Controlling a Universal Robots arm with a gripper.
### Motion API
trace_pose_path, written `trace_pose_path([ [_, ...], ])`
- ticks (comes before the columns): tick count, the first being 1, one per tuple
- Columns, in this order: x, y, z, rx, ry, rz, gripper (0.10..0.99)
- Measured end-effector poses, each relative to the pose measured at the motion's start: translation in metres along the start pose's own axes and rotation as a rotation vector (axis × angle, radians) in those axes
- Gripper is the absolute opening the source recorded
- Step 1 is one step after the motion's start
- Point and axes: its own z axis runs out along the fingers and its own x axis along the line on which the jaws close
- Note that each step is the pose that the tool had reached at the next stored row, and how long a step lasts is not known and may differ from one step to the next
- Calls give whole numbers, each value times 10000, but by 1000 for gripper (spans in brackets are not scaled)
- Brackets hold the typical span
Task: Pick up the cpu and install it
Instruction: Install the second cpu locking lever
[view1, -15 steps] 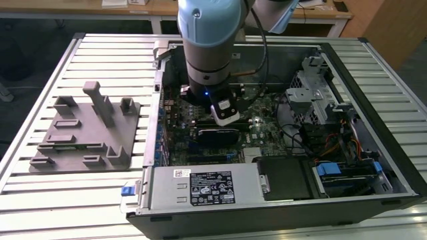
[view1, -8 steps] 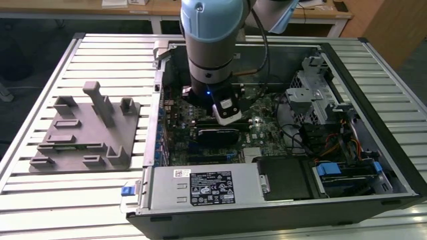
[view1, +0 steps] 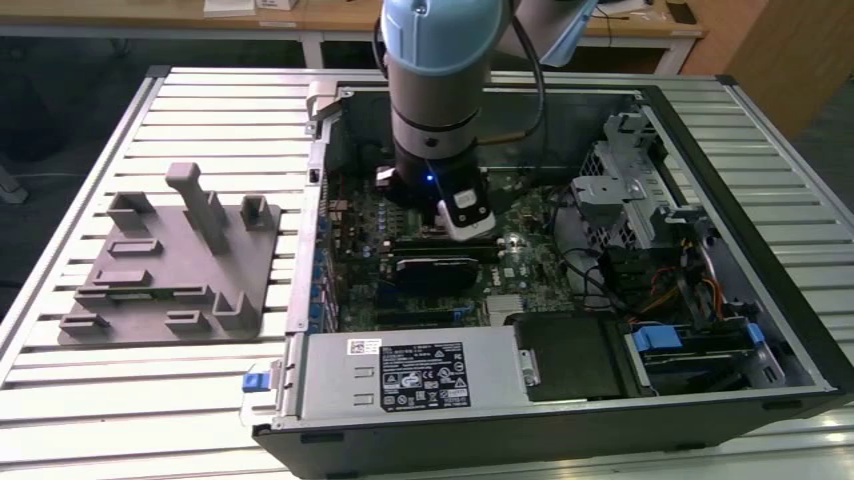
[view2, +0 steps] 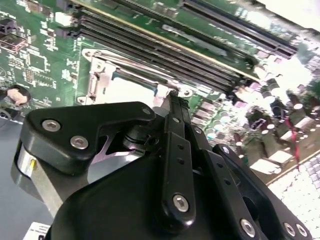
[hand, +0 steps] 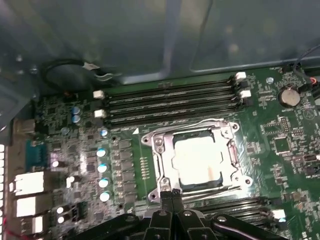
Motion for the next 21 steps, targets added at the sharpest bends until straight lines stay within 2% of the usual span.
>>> trace_pose_path([
  [13, -149, 202, 88, 439, -70, -19, 106],
  [21, -226, 318, 138, 823, -130, -35, 106],
])
